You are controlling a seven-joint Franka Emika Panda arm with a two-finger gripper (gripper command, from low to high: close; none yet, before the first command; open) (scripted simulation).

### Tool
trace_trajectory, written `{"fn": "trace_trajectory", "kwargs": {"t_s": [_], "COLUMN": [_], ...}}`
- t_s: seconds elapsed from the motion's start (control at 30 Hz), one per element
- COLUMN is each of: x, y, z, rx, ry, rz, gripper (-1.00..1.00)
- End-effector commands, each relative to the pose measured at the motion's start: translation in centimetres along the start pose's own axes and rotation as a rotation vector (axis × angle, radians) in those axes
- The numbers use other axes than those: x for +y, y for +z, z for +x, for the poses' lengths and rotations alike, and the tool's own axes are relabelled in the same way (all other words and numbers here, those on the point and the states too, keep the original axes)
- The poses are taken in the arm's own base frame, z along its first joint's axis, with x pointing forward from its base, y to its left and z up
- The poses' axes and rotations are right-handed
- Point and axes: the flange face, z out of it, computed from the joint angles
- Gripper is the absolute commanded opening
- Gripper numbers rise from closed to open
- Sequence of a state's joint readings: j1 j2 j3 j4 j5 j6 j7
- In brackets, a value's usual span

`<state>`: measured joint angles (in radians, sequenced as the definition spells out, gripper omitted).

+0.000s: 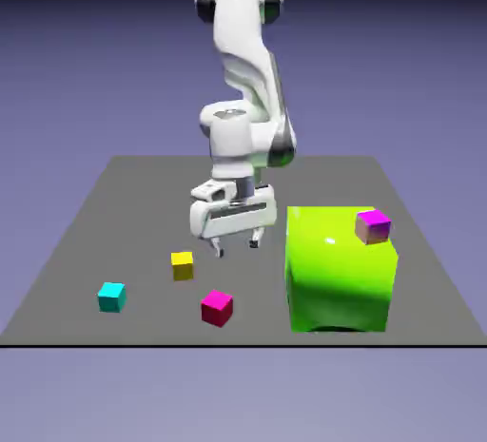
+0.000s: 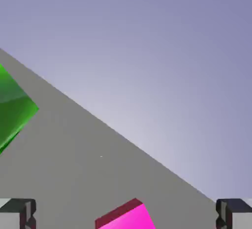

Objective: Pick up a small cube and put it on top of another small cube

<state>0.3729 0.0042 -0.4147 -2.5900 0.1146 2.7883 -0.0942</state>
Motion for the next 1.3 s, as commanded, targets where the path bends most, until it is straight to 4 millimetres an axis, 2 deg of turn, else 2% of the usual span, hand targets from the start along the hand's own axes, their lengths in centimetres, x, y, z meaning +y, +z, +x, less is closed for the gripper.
{"fn": "trace_trajectory", "kwargs": {"t_s": [0.0,0.27,0.33,0.5,0.53,0.57,0.6,0.77,0.8,1.03,1.27], "x": [0.2,2.7,2.8,3.4,3.5,3.5,3.5,2.8,3.4,9.7,13.2], "y": [1.0,7.6,7.7,13.9,14.5,14.5,14.5,8.2,7.2,2.5,-0.5], "z": [0.0,-0.7,-0.7,-2.0,-2.2,-2.2,-2.2,-0.7,-1.0,-6.2,-12.8], "rx": [-0.028,-0.249,-0.254,-0.253,-0.254,-0.254,-0.254,-0.253,-0.256,-0.275,-0.272], "ry": [-0.037,-0.338,-0.345,-0.346,-0.345,-0.345,-0.345,-0.346,-0.327,-0.113,0.081], "rz": [-0.009,-0.079,-0.081,-0.082,-0.081,-0.081,-0.081,-0.082,-0.082,-0.093,-0.107], "gripper": [0.00,0.00,0.00,0.00,0.00,-1.00,-1.00,-1.00,-1.00,-1.00,-1.00]}}
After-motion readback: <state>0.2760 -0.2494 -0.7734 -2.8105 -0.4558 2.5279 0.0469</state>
